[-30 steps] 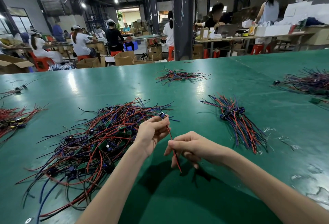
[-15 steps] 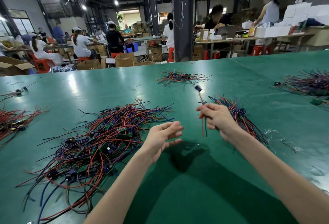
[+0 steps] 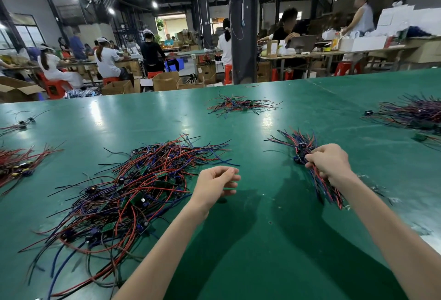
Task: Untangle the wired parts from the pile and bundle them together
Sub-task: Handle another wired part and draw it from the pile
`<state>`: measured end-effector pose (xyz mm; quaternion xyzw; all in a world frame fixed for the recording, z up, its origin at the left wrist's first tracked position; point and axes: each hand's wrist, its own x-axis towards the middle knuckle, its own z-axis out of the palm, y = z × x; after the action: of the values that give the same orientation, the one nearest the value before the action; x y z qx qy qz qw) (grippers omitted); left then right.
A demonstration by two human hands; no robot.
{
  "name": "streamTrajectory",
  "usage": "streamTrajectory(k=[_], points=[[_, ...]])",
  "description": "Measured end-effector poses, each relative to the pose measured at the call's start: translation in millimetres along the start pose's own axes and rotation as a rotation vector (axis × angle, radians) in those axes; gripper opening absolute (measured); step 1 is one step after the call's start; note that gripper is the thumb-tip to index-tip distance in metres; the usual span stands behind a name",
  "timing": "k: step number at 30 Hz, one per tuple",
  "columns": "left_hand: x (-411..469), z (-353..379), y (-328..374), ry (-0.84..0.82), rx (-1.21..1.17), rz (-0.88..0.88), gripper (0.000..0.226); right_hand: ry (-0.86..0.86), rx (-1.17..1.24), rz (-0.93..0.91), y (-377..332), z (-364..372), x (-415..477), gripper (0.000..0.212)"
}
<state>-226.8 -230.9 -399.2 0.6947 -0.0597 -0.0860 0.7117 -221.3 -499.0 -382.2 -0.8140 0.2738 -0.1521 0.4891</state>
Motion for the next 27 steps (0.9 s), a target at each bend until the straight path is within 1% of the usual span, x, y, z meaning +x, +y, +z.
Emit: streamTrajectory(k=[2,3,4,6,7,9,11,12,13,15,17,19,20,23,27], points=[[-1.1,0.8,-0.7,0.036,0.169,0.071,0.014,0.040,-0.186,-0.060,-1.0,-3.1,-6.7,0.013],[-1.5,0.5,0.0,0.042,0.280,0.111,0.013,0.028,-0.290,-0.066,-2.0,-3.9,-10.8,0.011],[-2.0,-0.2,0.8,0.038,0.378,0.147,0.013,0.004,-0.386,-0.068,-3.2,-3.7,-14.6,0.013],[-3.7,-2.8,5.6,0.027,0.493,0.213,0.013,-0.041,-0.531,-0.073,-6.0,-1.0,-21.3,0.019],[-4.6,-5.2,8.5,0.048,0.555,0.265,0.012,-0.044,-0.586,-0.088,-7.3,1.0,-24.6,0.019],[-5.3,-12.9,14.1,0.170,0.805,0.395,0.013,-0.017,-0.689,-0.129,-11.2,5.6,-32.8,0.014],[-5.1,-23.1,19.6,0.322,1.069,0.475,0.020,0.046,-0.775,-0.189,-13.9,10.8,-39.7,0.016],[-4.4,-28.5,22.0,0.372,1.154,0.466,0.022,0.079,-0.798,-0.228,-14.5,13.9,-42.5,0.021],[-3.6,-33.7,23.5,0.410,1.234,0.419,0.024,0.099,-0.808,-0.275,-14.7,17.0,-45.5,0.025],[-3.1,-42.5,24.9,0.461,1.418,0.259,0.027,0.107,-0.800,-0.385,-14.9,25.2,-52.2,0.027],[-2.7,-50.3,25.5,0.486,1.545,0.075,0.028,0.067,-0.785,-0.476,-14.7,34.7,-60.1,0.026],[-1.1,-58.8,25.2,0.484,1.569,-0.059,0.028,0.001,-0.781,-0.546,-12.5,45.8,-69.2,0.025],[0.5,-62.6,24.5,0.481,1.563,-0.088,0.028,-0.035,-0.788,-0.575,-10.6,51.4,-73.7,0.025],[3.8,-69.5,21.8,0.518,1.532,-0.088,0.030,-0.111,-0.827,-0.647,-5.2,66.7,-85.6,0.025],[4.8,-75.0,19.8,0.600,1.438,-0.100,0.043,-0.136,-0.811,-0.685,-4.2,77.1,-92.5,0.024]])
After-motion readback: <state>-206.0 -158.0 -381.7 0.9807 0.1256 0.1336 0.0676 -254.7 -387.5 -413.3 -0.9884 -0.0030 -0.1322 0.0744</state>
